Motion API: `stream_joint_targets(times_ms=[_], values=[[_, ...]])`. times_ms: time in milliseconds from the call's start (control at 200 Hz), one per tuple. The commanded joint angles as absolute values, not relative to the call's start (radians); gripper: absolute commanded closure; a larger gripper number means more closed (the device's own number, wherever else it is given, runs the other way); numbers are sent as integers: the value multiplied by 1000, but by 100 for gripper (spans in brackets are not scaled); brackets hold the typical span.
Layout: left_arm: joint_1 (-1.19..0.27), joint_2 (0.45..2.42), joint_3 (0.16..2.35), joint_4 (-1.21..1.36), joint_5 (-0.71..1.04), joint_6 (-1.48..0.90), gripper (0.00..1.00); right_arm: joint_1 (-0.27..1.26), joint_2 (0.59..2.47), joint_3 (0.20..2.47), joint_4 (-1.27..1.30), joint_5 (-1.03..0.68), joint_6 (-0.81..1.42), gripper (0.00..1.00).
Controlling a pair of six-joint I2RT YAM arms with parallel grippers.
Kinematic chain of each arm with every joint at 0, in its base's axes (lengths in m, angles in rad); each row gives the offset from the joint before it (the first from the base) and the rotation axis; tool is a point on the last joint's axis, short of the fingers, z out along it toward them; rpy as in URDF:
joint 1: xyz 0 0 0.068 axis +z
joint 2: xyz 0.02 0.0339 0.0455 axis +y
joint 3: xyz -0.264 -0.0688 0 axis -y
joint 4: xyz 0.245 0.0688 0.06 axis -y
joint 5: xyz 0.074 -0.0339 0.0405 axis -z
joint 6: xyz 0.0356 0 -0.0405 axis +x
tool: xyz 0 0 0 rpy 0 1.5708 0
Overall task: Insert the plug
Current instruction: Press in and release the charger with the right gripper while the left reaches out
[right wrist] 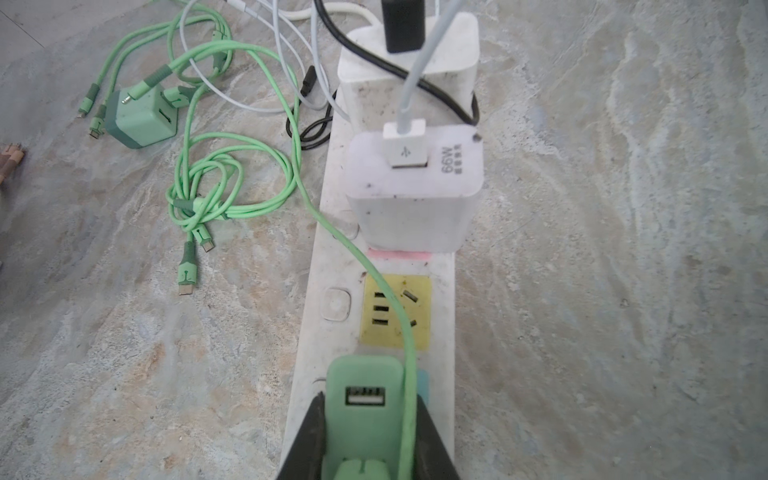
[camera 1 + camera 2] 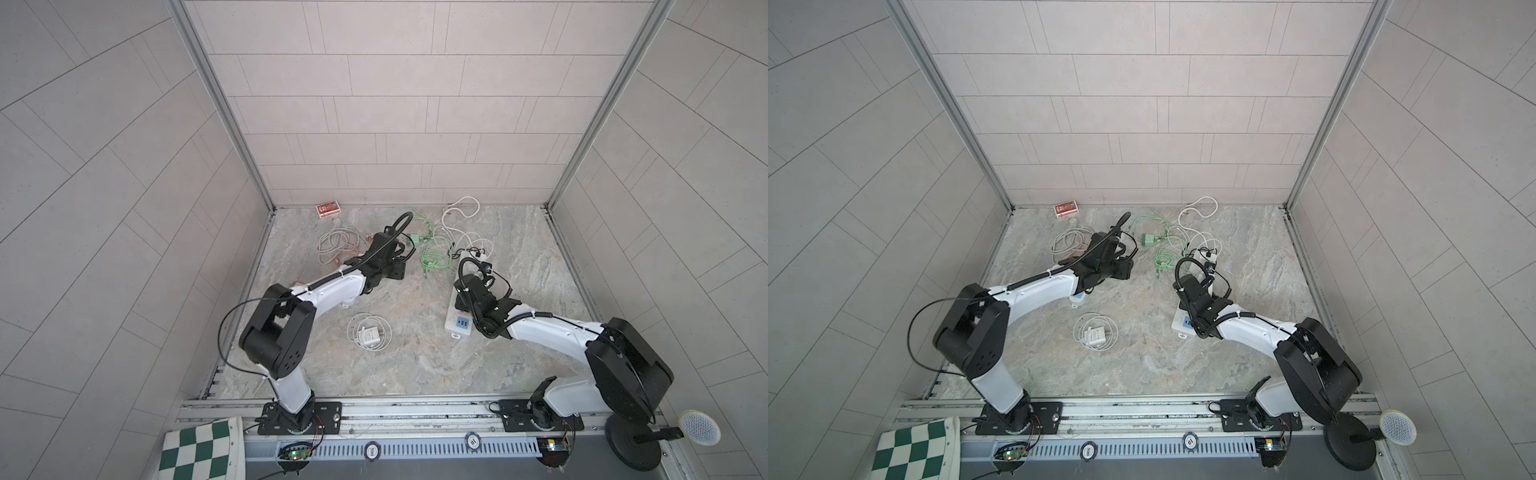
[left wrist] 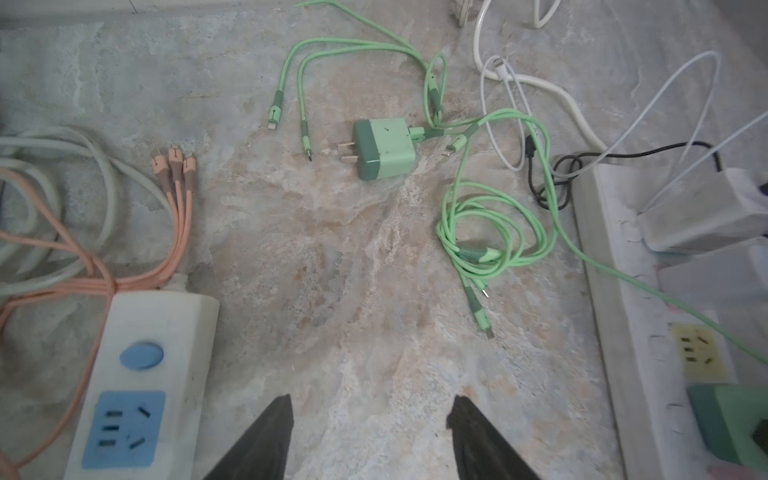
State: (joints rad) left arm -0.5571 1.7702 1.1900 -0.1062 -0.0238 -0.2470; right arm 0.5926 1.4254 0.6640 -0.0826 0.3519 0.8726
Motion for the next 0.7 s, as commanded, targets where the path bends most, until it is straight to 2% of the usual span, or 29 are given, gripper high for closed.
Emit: stream_joint_targets(times_ms=[0,210,325,465,696], values=[[-552,1878,1356,-244,-16,-93,36,524,1503,594,-257,246,822,96],[-522,2084,1643,-399,-20,-4,38,506,1503,614,-266,174,782,90],[-491,2150,1720,-363,-7,-28,44,507,1483,600,-255,151,782,84],[-457,2232,1838,-350,-8,-57,44,505,1443,593,-255,138,781,76],[-437,2365,2027,-311,15,-134,45,507,1365,575,-271,124,792,67]])
